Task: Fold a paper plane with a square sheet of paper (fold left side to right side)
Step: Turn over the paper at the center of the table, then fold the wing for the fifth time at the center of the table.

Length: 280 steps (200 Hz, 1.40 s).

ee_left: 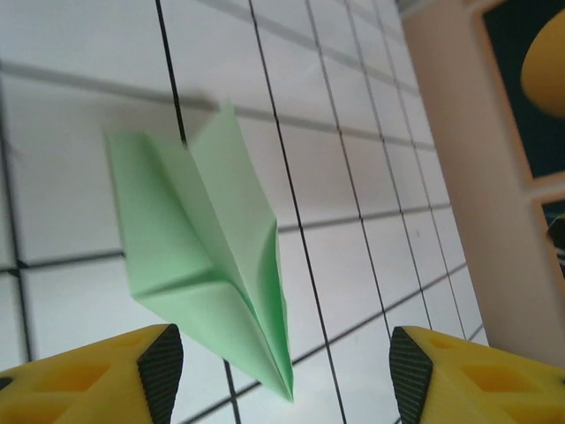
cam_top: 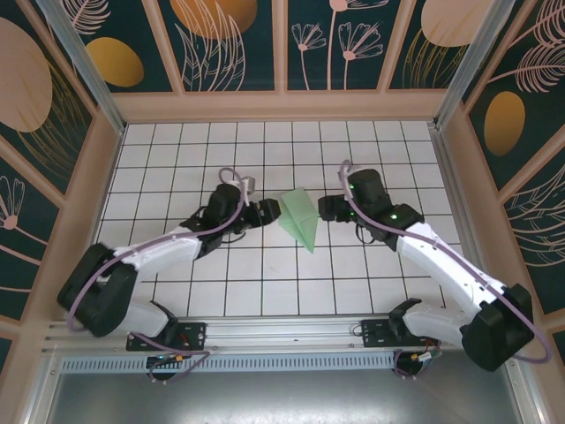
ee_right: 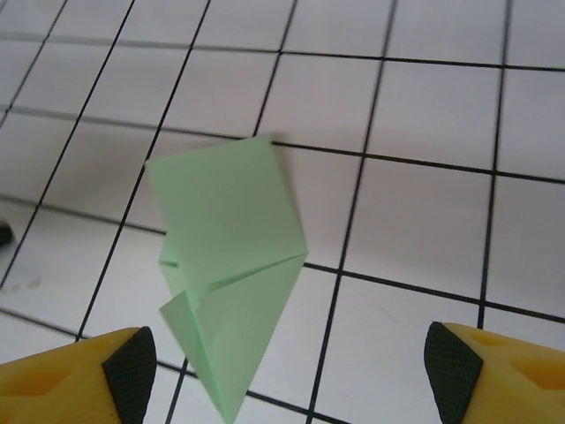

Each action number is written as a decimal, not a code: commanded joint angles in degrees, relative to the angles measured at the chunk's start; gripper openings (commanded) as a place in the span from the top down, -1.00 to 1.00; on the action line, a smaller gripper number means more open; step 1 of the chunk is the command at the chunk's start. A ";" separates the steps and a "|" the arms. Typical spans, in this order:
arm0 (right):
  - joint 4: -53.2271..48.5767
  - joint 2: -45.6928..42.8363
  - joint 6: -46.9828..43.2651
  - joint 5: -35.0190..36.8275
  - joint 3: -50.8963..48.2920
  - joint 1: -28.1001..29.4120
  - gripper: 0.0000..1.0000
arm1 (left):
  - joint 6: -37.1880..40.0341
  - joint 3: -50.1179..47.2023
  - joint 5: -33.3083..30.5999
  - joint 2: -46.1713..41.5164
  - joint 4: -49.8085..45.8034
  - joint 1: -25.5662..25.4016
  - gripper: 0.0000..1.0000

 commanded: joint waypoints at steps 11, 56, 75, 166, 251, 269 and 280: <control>7.41 -4.91 7.85 -2.09 -5.73 -6.15 -0.69 | -10.24 3.48 1.51 7.68 4.75 -3.28 -0.37; 5.53 -7.51 8.93 0.24 -8.47 -9.07 -0.69 | -12.25 9.47 0.34 16.09 1.24 -6.97 -0.49; 5.21 -8.51 9.22 0.96 -8.98 -9.37 -0.70 | -13.31 10.82 -0.58 18.30 -0.05 -7.31 -0.46; 4.42 -10.38 8.72 1.81 -11.23 -10.29 -0.70 | -13.83 13.58 0.47 24.92 2.90 -7.32 -0.05; 5.47 -10.29 7.75 -1.81 -12.75 -11.13 -0.72 | -11.97 13.74 0.82 26.38 4.42 -7.35 0.53; 7.35 -9.70 6.46 -9.84 -13.62 -13.30 -0.72 | -9.22 12.82 1.10 25.14 5.94 -7.24 0.67; 9.32 -9.17 6.04 -15.79 -14.28 -14.70 -0.72 | -6.89 12.21 1.14 23.95 6.31 -7.27 0.73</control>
